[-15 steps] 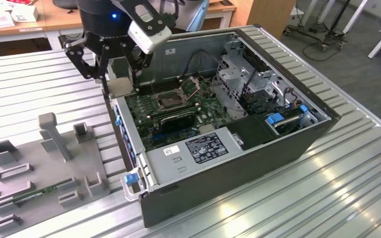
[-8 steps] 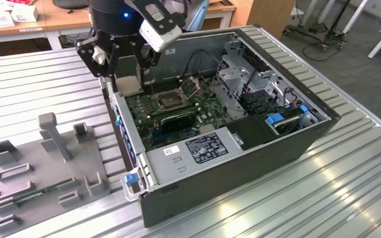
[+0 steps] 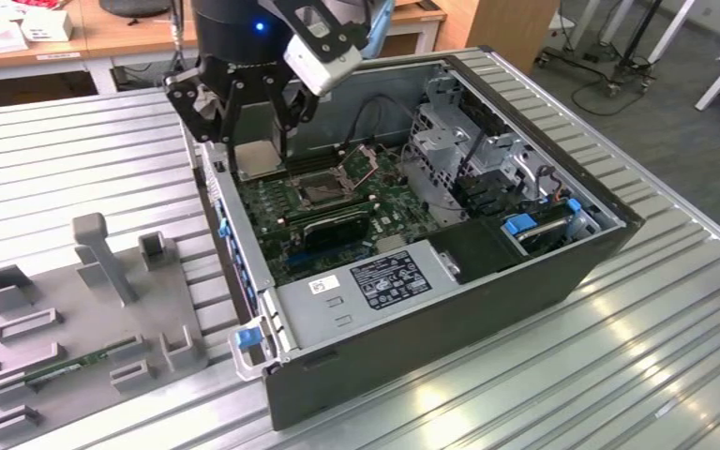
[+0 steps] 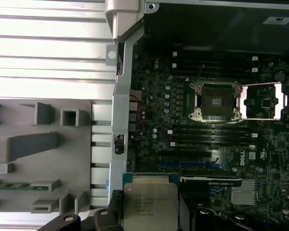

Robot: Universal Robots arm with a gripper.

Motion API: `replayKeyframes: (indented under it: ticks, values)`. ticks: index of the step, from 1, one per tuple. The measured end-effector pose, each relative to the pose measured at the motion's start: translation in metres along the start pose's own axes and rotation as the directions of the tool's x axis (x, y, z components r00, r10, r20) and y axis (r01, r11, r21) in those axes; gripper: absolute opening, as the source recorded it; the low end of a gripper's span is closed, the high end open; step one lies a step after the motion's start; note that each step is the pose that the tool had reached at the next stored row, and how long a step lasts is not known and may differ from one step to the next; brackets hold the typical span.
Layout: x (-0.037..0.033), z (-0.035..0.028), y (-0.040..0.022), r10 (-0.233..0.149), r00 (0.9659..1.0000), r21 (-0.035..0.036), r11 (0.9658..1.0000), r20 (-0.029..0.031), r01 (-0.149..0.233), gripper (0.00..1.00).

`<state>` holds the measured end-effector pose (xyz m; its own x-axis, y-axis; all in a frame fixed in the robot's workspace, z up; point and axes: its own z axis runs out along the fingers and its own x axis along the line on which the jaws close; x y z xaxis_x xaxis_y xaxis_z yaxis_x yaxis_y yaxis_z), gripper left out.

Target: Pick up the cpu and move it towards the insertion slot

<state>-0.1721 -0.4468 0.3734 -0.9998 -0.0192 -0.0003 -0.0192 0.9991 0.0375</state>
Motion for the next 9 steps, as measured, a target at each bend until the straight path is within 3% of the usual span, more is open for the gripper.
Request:
replayKeyframes:
  ticks: [9]
  values:
    - [-0.018, 0.0001, -0.0003, 0.0, 1.0, 0.0, 1.0, 0.0, 0.0, 0.55]
